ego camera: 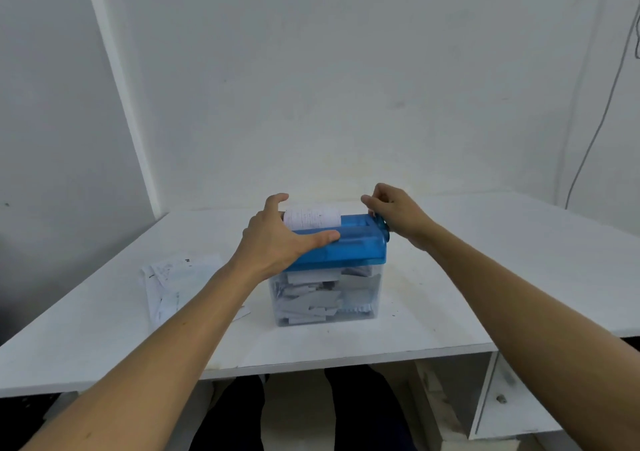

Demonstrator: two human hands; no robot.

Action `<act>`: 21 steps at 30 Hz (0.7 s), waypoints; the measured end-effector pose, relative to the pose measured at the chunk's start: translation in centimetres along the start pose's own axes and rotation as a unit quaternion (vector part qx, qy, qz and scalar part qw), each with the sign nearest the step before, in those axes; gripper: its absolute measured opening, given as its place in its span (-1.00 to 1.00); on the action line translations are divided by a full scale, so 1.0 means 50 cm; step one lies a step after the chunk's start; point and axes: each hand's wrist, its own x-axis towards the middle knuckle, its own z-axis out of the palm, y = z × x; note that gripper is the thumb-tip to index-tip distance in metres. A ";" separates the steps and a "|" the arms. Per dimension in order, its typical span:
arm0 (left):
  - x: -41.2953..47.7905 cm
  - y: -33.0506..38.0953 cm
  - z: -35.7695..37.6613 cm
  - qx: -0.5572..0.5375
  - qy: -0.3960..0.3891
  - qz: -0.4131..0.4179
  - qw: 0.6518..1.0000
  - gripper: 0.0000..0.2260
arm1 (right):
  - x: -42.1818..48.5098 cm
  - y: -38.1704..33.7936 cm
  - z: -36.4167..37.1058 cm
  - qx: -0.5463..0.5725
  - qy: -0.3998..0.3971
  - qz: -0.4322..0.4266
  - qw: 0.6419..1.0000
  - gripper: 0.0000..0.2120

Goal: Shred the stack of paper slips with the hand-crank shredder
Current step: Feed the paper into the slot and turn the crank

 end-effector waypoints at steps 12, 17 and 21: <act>-0.005 0.006 0.004 0.057 0.010 0.000 0.998 0.30 | -0.049 0.087 0.055 0.147 -0.077 0.196 0.967 -0.78; -0.002 0.009 0.006 0.077 0.030 -0.011 0.997 0.13 | -0.075 0.090 0.067 0.104 -0.066 0.210 0.970 -0.79; -0.002 0.013 0.009 0.093 0.030 -0.020 0.995 0.06 | -0.112 0.088 0.069 0.089 -0.059 0.227 0.968 -0.75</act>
